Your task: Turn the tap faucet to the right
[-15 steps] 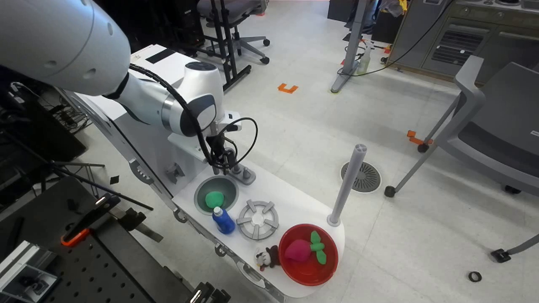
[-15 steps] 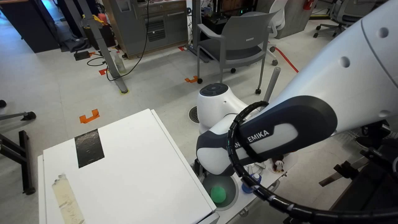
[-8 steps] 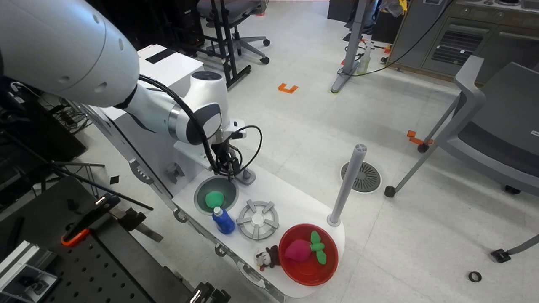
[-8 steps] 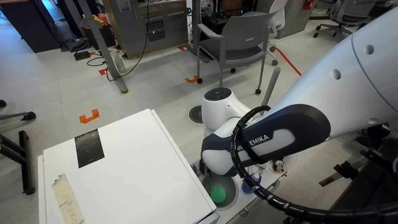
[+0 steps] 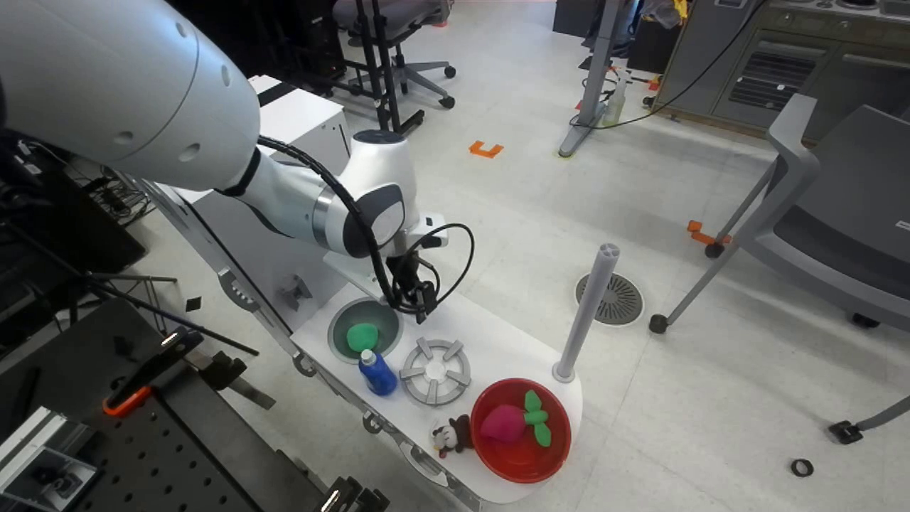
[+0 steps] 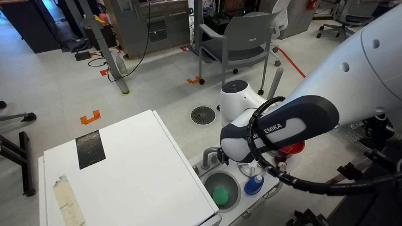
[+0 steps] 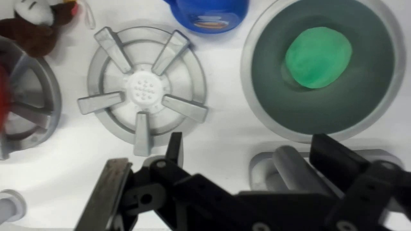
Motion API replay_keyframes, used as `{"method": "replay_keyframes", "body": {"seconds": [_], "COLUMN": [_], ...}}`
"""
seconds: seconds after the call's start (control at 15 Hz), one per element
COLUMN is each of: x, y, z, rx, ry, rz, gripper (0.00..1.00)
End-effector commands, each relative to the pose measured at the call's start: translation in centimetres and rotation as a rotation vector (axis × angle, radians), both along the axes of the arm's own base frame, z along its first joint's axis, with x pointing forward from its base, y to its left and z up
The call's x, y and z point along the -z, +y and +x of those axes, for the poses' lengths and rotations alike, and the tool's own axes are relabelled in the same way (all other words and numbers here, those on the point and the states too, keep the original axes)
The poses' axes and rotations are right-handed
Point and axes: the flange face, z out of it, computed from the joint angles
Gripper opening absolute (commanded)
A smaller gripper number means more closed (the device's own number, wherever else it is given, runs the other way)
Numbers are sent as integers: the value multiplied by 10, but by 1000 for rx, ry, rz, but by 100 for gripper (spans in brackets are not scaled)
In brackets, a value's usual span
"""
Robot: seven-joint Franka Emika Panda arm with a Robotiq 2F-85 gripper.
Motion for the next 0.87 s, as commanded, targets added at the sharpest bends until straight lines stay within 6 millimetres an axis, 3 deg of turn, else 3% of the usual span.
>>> {"method": "replay_keyframes", "body": {"seconds": [0.0,0.27,0.47,0.53,0.6,0.8], "x": [-8,-17,-44,-63,-26,-57], "y": [-52,-90,-81,-70,-85,-67], "z": [6,17,16,13,16,20], "rx": [91,152,169,150,158,151], "ry": [-9,-28,63,118,43,87], "rz": [-76,-136,-65,-11,-90,-45], "gripper": [100,100,100,100,100,100]}}
